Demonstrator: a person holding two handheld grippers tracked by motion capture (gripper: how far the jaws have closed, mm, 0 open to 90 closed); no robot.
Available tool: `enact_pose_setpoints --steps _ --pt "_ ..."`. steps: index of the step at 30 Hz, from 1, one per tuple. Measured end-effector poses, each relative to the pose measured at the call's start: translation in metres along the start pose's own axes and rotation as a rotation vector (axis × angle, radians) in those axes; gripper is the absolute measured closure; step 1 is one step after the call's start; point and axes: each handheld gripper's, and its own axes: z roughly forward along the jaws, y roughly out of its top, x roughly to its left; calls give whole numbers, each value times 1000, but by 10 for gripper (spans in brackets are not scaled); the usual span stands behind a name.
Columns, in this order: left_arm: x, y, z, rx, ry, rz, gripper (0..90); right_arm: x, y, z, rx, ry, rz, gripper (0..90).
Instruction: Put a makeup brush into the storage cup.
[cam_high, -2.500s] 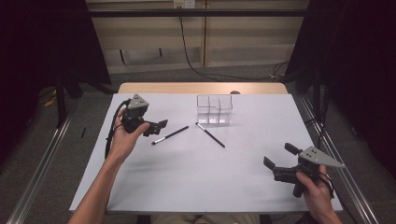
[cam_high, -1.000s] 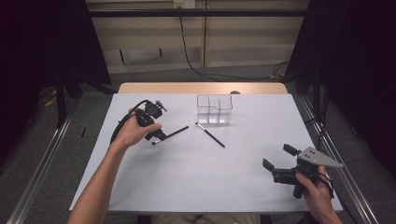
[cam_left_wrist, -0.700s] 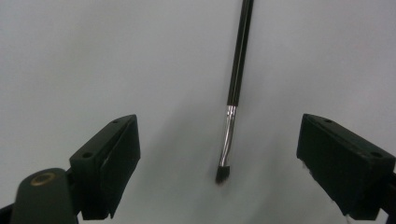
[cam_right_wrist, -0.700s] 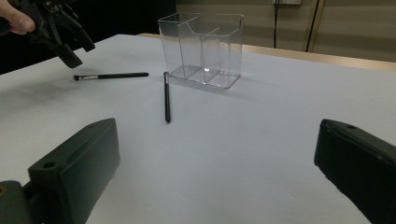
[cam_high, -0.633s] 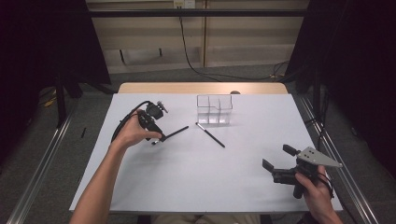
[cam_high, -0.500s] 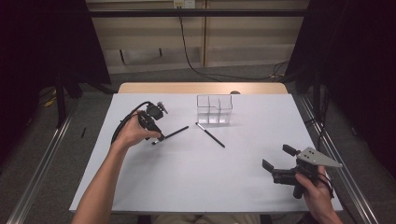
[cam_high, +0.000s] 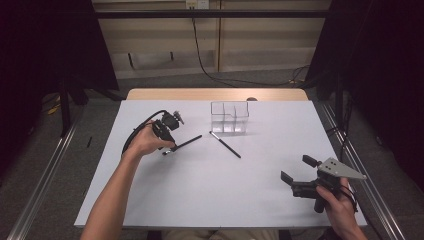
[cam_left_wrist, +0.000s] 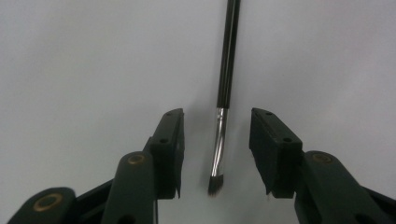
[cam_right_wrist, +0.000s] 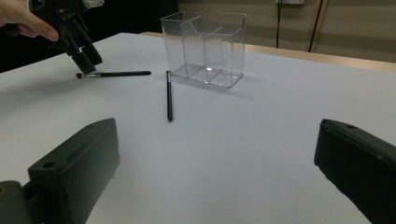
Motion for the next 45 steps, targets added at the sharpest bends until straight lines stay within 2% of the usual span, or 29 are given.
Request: enact_pose_setpoints --steps 3,7,8,13,16,18,20,22,23,25,27,32,40,43,44,45 --pt "1 2 4 29 -12 15 602 0 0 0 1 -4 1 0" --pt "0 4 9 36 -16 9 649 0 0 0 2 -2 -4 0" --pt "0 5 9 41 -5 13 667 0 0 0 2 -2 -1 0" --pt "1 6 15 51 -18 11 687 -1 0 0 2 -2 1 0" --pt "-2 6 16 60 -3 28 690 0 0 1 4 1 -1 0" --pt "-4 6 17 60 5 22 719 0 0 1 9 1 1 0" --pt "-5 10 18 86 -6 14 765 0 -1 2 11 2 2 0" --pt "-4 11 18 96 -7 4 778 1 0 2 8 4 0 0" --pt "-3 12 18 102 -17 -18 782 1 0 1 8 5 -2 0" --pt "-2 12 18 105 -22 -17 795 1 0 1 10 6 -7 0" --pt "0 11 18 96 -34 -33 837 0 -1 1 13 4 -6 0" --pt "2 10 17 87 -49 -37 840 -1 -1 1 13 4 2 0" --pt "5 6 15 52 -71 -70 841 -1 -1 -1 16 -1 -2 0" --pt "7 2 13 28 -78 -86 841 -1 -2 -1 17 -2 -2 0" --pt "8 1 9 -3 -97 -87 841 -2 -2 -1 17 -3 -1 0" --pt "7 2 6 -13 -93 -87 841 -2 -2 -1 16 -5 0 0"
